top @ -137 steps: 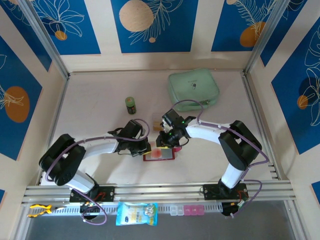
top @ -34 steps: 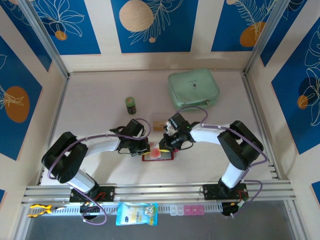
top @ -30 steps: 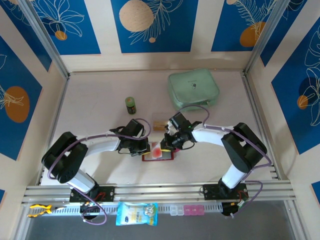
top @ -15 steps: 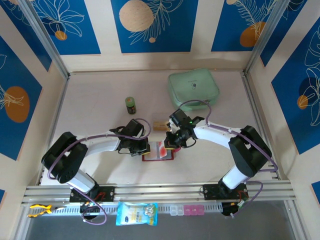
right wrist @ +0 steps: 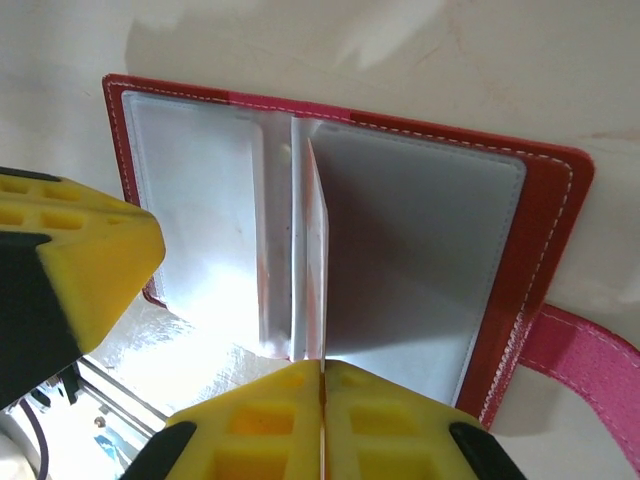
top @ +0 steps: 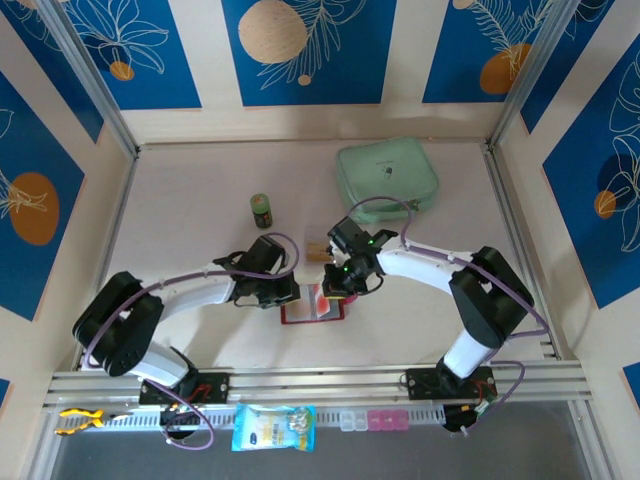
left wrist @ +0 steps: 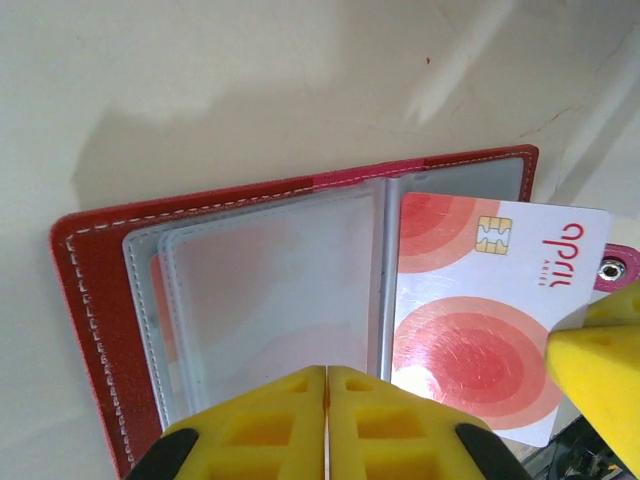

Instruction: Take the credit cards out of the card holder

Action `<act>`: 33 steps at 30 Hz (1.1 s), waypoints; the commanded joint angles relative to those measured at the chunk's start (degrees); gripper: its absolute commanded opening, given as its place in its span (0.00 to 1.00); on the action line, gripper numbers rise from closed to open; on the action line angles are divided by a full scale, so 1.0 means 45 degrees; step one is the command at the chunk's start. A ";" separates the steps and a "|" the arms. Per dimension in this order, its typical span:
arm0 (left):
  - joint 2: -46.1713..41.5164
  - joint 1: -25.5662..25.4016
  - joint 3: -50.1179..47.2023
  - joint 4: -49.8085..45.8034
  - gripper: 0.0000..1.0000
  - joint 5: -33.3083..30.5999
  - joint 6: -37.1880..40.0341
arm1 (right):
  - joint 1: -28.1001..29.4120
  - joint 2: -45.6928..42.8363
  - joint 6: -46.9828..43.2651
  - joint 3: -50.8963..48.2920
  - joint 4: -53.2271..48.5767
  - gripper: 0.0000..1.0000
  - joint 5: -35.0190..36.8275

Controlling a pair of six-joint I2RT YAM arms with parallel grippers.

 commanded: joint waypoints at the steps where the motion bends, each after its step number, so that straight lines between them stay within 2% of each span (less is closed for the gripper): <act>1: -0.0501 0.0012 -0.0134 -0.0517 0.09 -0.0451 0.0237 | 0.0215 0.0223 0.0273 0.0455 -0.0610 0.10 0.0236; 14: -0.1023 0.0361 -0.0524 -0.0541 0.11 -0.0545 0.0392 | 0.0510 0.0758 0.0283 0.1139 -0.1128 0.12 0.0675; 24: -0.1403 0.0551 -0.0681 -0.0652 0.11 -0.0664 0.0437 | 0.0580 0.0205 0.0365 0.1260 -0.1383 0.06 0.1076; 30: -0.1699 0.0715 -0.0815 -0.0768 0.11 -0.0770 0.0466 | 0.0458 -0.0234 -0.0391 0.2042 -0.2425 0.05 0.1318; 33: -0.1891 0.0792 -0.0896 -0.0907 0.12 -0.0848 0.0473 | 0.0395 -0.0304 -0.1613 0.2372 -0.2568 0.05 0.1277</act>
